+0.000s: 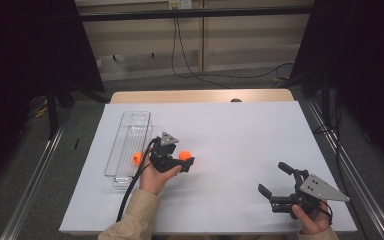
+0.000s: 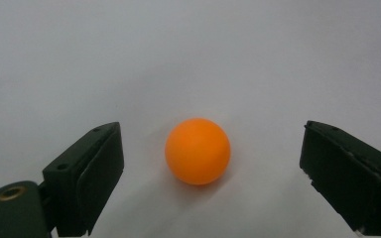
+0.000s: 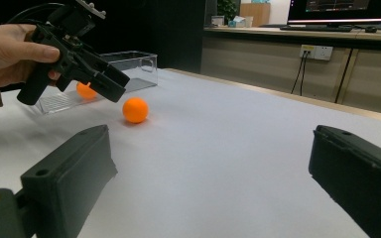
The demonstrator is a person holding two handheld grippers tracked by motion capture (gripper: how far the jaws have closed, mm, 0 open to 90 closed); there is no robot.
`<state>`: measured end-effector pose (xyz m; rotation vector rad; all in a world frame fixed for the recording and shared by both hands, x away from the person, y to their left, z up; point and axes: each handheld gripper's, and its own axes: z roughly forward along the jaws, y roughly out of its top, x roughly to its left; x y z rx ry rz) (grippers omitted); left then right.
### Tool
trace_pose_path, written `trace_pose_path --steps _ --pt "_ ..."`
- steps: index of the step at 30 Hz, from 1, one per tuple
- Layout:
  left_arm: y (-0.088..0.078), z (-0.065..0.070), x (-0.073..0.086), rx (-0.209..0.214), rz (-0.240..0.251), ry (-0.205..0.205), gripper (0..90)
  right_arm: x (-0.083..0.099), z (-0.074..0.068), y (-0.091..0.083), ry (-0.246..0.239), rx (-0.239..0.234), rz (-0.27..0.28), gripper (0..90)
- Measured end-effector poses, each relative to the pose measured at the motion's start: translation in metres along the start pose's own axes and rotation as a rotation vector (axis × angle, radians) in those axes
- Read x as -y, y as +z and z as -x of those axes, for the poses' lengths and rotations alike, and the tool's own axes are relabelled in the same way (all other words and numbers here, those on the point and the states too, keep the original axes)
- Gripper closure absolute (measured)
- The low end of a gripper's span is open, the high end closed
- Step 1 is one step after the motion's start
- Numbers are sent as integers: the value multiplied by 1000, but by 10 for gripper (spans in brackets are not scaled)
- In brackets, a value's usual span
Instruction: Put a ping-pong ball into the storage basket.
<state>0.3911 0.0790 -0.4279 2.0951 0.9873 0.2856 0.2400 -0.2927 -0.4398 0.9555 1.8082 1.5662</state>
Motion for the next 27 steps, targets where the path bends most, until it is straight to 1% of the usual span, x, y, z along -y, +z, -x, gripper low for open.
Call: trace_pose_path --steps 1,2,8,9,13,16,18,27 --pt "0 0 0 0 0 0 104 0 0 0 0 0 -1 26" --pt "1 0 0 -6 -2 10 110 0 0 0 0 0 -1 26" --pt "3 0 1 -3 0 2 112 0 0 0 0 0 -1 26" --pt "3 0 1 -6 -3 8 113 0 0 0 0 1 -1 26" --pt "5 1 1 -9 -6 7 127 0 0 0 1 0 -2 26" --pt "5 0 1 -9 -12 13 129 0 0 0 1 0 -1 25" --pt "7 0 2 -4 -15 5 141 0 0 0 1 0 -3 26" --pt "9 -1 2 -11 -10 4 180 0 0 0 0 1 -1 26"
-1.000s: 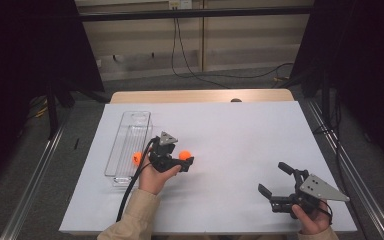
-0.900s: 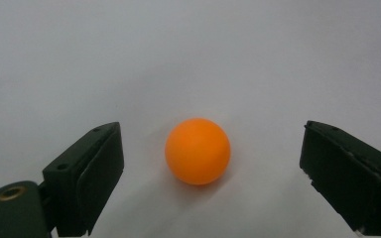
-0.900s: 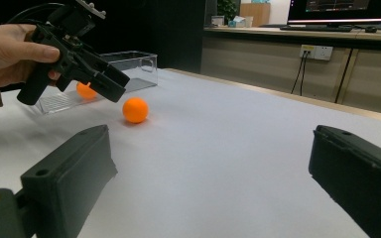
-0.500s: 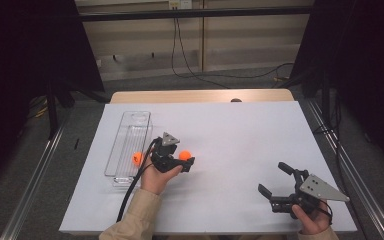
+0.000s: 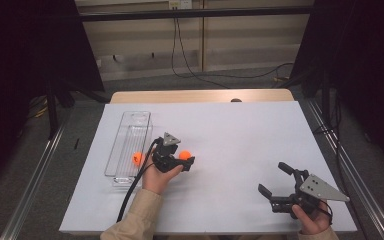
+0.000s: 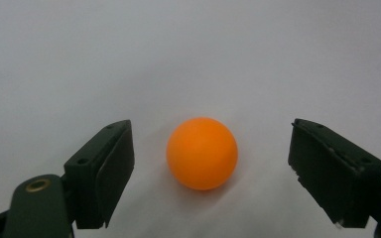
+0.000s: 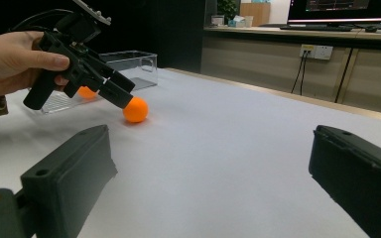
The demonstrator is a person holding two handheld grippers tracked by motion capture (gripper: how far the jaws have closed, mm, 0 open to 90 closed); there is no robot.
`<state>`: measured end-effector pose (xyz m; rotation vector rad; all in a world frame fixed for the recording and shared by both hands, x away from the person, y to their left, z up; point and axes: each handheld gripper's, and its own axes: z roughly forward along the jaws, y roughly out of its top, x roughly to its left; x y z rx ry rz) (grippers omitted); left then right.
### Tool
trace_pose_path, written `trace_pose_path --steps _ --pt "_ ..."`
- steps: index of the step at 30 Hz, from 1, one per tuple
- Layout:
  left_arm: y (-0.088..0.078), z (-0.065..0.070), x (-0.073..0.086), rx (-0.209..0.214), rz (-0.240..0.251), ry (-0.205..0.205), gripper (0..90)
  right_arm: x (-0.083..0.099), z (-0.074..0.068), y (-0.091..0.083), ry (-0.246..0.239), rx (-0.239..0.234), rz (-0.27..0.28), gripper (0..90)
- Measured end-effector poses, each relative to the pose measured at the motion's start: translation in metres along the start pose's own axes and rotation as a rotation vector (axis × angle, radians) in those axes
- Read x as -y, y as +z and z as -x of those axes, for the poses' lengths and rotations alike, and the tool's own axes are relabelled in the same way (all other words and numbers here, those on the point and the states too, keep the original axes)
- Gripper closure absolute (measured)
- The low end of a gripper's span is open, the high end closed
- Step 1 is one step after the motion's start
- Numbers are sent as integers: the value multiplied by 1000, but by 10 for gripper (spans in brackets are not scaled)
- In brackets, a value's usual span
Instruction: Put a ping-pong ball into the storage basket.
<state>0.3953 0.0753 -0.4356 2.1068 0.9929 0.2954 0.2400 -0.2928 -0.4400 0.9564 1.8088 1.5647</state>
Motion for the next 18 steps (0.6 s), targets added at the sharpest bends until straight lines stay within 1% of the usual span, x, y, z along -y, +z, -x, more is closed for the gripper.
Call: trace_pose_path --steps 2,6,8,11,12,14,16,17,18 --pt "1 0 0 5 -2 -5 186 0 0 0 1 -1 0 26" --pt "2 0 1 10 -6 0 213 0 0 0 2 1 0 26" --pt "3 0 1 7 -3 -8 217 0 0 0 1 1 0 25" --pt "3 -1 1 0 -8 -8 224 0 0 0 -1 1 -2 25" --pt "4 -2 1 -2 -10 -3 227 0 0 0 2 1 0 25" --pt "5 -2 1 -1 -8 -10 234 0 0 0 2 2 1 25" --pt "5 -2 1 -2 -15 3 255 0 0 0 2 1 1 25" --pt "6 -2 2 1 -12 -4 257 0 0 0 2 1 1 25" --pt "6 -2 2 -1 -13 -1 257 0 0 0 2 1 1 25"
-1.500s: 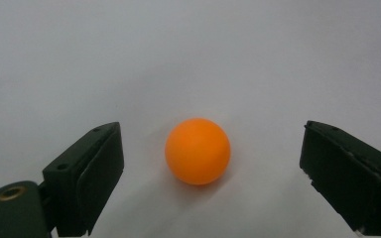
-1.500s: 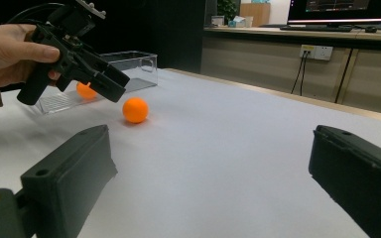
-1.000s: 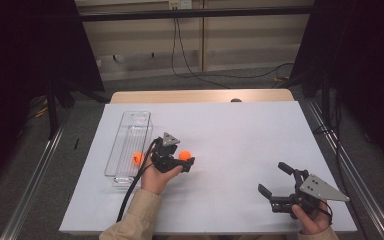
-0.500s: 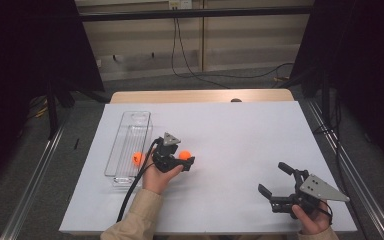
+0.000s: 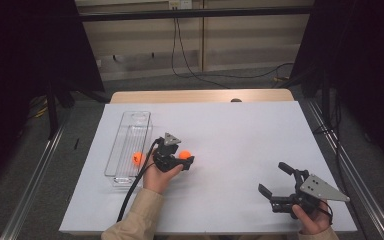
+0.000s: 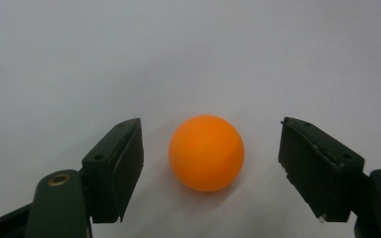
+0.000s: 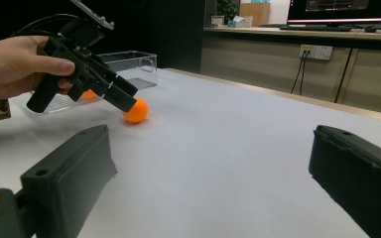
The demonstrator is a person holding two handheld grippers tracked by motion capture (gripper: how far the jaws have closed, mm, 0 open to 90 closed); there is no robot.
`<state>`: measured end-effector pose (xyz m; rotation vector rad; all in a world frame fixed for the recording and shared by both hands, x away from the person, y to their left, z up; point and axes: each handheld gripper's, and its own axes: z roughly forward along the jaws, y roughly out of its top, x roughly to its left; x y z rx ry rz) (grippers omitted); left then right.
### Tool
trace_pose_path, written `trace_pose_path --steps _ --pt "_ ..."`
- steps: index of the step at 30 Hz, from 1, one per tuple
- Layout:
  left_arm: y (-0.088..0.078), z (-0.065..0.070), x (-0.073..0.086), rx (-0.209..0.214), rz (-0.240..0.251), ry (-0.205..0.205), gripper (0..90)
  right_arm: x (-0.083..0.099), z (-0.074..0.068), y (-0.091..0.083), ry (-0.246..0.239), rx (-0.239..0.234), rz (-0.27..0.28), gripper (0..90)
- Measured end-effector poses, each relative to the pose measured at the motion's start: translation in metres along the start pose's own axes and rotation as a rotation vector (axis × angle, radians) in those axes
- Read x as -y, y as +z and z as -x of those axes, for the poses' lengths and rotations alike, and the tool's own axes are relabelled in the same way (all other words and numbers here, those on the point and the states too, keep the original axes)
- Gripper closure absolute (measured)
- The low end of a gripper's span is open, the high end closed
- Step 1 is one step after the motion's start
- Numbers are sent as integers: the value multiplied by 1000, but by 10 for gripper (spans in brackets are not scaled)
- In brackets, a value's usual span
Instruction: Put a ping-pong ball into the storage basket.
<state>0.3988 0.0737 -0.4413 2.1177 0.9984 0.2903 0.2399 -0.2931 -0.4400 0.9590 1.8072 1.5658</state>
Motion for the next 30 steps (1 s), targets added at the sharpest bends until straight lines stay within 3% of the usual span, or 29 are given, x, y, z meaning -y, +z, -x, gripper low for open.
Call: trace_pose_path --steps 30 --pt "8 -3 2 7 -31 16 386 0 0 -1 2 2 -1 25"
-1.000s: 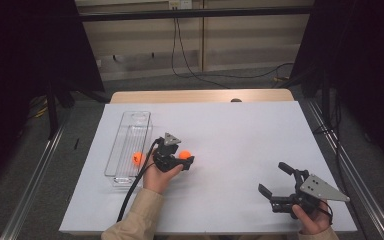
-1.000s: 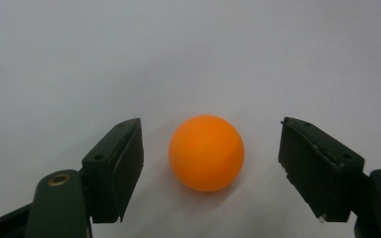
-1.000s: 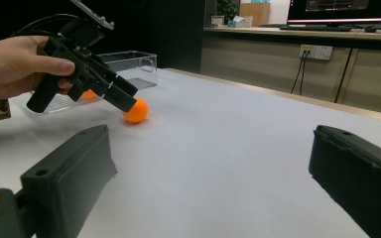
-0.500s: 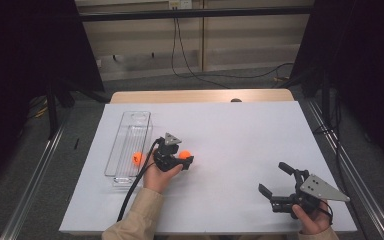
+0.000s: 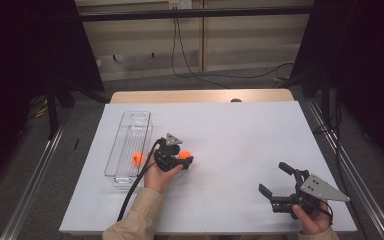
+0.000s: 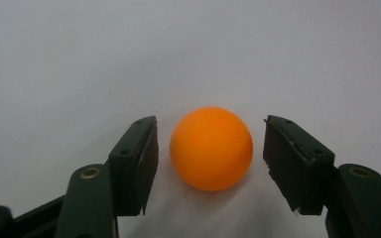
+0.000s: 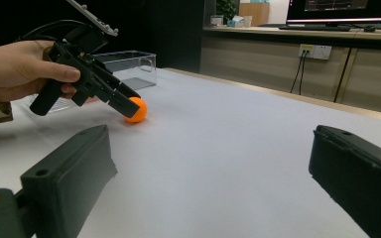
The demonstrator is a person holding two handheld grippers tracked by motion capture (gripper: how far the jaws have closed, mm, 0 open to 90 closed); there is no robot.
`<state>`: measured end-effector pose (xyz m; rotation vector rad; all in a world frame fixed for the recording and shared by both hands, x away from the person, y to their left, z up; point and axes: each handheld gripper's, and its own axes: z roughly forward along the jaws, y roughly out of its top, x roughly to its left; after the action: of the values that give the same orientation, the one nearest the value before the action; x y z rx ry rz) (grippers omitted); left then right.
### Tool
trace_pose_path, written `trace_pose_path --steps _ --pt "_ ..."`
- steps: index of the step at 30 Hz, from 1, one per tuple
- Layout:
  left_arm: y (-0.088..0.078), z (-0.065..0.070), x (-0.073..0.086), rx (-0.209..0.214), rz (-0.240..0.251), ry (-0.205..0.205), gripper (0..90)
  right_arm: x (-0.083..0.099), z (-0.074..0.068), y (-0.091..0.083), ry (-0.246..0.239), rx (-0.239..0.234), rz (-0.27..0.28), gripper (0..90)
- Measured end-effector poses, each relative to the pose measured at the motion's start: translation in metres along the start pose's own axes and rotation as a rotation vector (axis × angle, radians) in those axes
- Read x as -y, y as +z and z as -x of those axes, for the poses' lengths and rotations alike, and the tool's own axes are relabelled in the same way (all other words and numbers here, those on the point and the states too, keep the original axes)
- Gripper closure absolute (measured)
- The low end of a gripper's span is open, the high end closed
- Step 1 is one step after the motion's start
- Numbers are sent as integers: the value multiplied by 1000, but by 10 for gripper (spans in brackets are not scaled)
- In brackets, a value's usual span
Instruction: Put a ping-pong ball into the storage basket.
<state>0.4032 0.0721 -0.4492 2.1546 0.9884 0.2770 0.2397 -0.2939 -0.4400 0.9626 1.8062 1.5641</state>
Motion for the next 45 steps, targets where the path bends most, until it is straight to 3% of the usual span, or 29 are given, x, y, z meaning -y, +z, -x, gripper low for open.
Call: trace_pose_path --steps 45 --pt "7 2 3 7 -16 -4 502 0 0 -1 -1 1 2 25"
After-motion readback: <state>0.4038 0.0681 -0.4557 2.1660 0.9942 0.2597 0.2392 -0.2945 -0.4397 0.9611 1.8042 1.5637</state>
